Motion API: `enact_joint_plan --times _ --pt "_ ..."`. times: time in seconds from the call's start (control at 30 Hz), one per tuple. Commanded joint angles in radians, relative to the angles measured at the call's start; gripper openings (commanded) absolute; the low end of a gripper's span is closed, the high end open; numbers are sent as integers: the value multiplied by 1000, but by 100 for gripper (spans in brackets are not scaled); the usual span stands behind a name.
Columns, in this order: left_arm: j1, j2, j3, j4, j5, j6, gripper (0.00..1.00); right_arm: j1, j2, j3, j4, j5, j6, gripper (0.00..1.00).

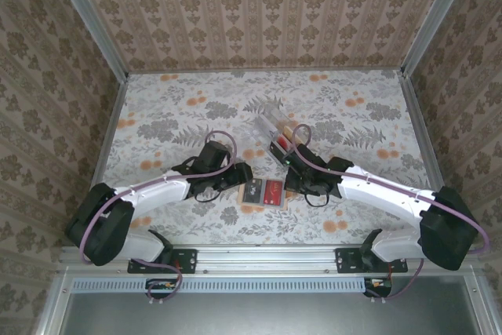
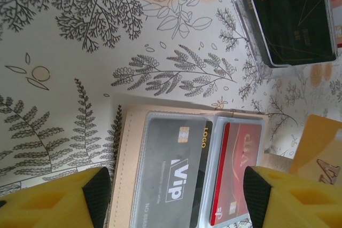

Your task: Put the credit cards into the card holder

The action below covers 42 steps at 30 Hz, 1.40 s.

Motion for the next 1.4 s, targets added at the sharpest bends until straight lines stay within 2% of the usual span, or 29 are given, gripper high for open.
enact_joint_plan --times 0.0,0.8,1.37 --pt "-10 20 -6 -6 -7 18 69 -4 -18 -35 68 -23 44 4" --pt "-26 115 -9 44 8 11 65 -5 49 -125 184 -29 87 5" --pt "-43 143 -5 67 14 6 57 -6 -44 -86 237 -73 52 6"
